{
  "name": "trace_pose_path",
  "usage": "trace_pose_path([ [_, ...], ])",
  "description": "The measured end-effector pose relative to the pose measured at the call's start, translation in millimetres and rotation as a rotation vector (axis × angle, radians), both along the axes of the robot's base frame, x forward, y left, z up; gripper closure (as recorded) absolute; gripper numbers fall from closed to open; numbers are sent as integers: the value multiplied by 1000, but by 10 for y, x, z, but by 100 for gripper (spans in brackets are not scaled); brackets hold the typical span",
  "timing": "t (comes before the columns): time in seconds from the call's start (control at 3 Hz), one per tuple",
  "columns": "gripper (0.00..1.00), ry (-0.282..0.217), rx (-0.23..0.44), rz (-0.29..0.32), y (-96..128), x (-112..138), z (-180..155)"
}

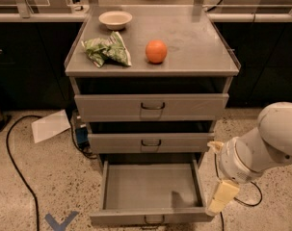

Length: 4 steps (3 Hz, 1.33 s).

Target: Close bottom drawer

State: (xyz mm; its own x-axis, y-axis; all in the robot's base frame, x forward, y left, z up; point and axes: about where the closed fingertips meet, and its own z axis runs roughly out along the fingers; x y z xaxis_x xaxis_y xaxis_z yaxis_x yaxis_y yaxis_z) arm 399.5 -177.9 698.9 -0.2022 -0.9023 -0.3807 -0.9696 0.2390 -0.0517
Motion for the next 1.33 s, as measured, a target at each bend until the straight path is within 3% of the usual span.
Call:
trace_pose_path([
  [0.33,0,-1,26,-12,15,-2,-281],
  [1.33,0,21,175,-78,345,92,-1643],
])
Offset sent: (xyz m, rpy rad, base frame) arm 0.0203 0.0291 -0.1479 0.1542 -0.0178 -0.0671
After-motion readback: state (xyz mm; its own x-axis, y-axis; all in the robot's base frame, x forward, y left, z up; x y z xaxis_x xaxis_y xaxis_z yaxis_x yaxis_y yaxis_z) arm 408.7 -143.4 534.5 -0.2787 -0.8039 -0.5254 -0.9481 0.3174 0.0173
